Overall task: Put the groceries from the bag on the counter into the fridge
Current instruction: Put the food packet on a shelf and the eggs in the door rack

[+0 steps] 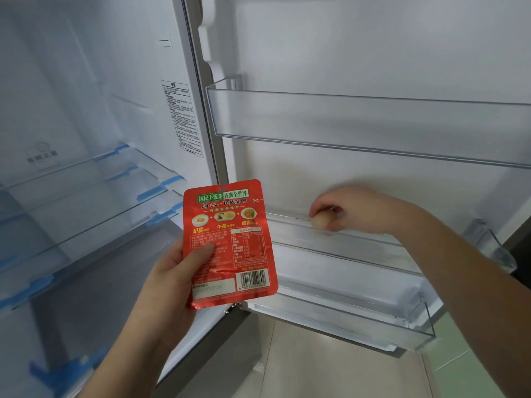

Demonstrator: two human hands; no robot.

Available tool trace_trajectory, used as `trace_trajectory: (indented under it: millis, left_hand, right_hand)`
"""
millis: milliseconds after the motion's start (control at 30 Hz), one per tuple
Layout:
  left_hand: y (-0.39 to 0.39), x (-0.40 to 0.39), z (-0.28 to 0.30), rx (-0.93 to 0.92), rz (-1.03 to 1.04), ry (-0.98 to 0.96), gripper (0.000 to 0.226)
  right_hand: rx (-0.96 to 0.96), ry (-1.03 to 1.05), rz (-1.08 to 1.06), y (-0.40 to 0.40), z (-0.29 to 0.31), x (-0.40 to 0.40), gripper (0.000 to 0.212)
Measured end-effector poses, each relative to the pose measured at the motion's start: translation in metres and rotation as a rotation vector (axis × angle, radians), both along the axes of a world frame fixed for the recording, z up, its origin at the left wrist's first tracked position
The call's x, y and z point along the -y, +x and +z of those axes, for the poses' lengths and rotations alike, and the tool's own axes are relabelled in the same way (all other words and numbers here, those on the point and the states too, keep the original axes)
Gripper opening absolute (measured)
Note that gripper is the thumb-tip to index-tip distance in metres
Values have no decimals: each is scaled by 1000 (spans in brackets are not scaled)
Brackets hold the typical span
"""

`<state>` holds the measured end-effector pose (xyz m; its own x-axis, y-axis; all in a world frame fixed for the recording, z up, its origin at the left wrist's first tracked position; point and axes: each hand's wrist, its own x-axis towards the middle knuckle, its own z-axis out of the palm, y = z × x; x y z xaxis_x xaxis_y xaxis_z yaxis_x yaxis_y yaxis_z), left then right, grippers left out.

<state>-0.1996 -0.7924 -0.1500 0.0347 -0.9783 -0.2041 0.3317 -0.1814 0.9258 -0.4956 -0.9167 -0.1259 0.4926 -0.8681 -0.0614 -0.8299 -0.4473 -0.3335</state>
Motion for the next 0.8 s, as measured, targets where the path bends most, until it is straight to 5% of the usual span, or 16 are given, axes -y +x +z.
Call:
trace_trajectory:
  millis: [800]
  left_hand:
    - [-12, -21, -7, 45, 99, -12, 22]
  right_hand:
    - [224, 8, 57, -4, -2, 0, 26]
